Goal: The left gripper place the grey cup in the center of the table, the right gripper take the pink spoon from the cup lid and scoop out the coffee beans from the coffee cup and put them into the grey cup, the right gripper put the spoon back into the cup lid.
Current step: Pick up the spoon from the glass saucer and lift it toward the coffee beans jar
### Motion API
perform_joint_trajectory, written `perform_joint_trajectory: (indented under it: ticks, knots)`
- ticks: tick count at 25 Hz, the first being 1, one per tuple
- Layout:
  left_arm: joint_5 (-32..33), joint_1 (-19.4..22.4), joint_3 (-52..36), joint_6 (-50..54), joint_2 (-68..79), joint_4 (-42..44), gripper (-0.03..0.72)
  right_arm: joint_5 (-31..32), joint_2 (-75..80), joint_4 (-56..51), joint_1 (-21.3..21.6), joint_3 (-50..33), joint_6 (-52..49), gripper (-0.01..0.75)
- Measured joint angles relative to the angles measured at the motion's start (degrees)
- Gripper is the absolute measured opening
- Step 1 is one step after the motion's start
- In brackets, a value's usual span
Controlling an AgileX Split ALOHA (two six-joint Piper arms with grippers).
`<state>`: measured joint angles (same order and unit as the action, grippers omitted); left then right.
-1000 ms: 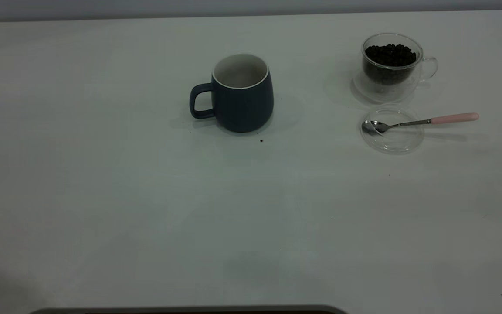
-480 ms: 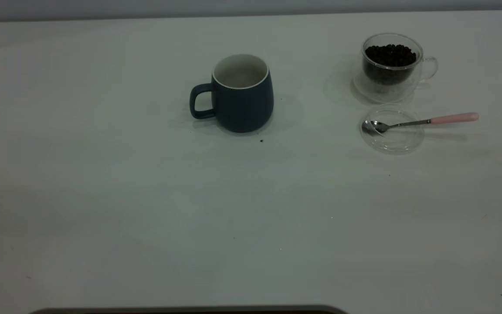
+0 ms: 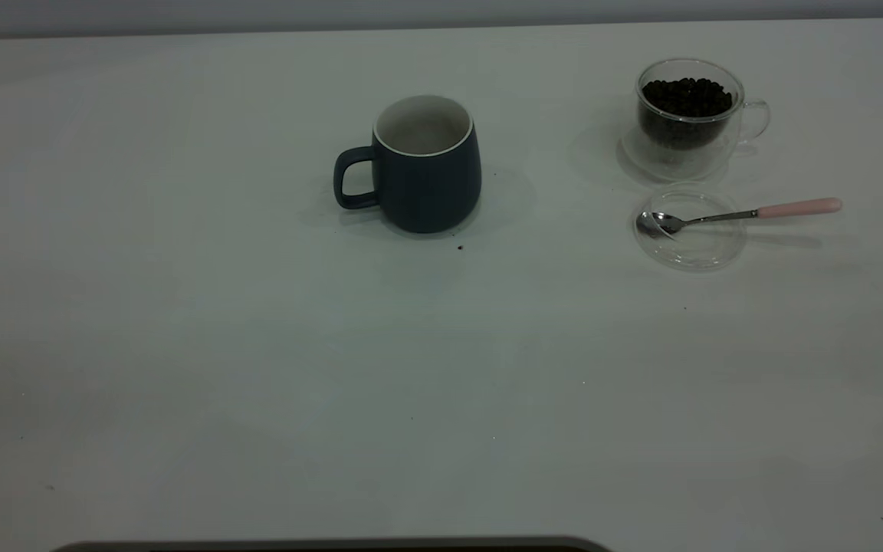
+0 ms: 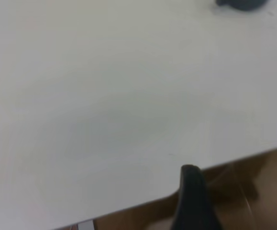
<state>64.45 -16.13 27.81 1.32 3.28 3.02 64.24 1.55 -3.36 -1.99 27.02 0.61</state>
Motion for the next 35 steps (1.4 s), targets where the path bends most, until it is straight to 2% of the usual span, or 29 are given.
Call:
perform_joint_trajectory:
  ticks: [5,8,24,28,32,35]
  knots:
    - [0.1,9.3,0.0,0.1,-2.2,0.0,0.567,0.0,0.0,0.0,0.0,0.0,0.0,0.557]
    - [0.3,11.8,0.0,0.1,-4.1,0.0,0.567,0.0,0.0,0.0,0.0,0.0,0.0,0.557]
    - [0.4,12.0,0.0,0.1,-4.3,0.0,0.567,0.0,0.0,-0.1,0.0,0.0,0.0,0.557]
    - [0.4,12.0,0.0,0.1,-4.3,0.0,0.567,-0.4,0.1,-3.0,0.0,0.0,-0.6,0.557]
    - [0.4,12.0,0.0,0.1,-4.3,0.0,0.567,-2.4,2.2,-8.2,0.0,0.0,-0.3,0.558]
    - [0.4,12.0,0.0,0.1,-4.3,0.0,0.567,-6.4,6.0,-10.5,0.2,0.0,-0.6,0.569]
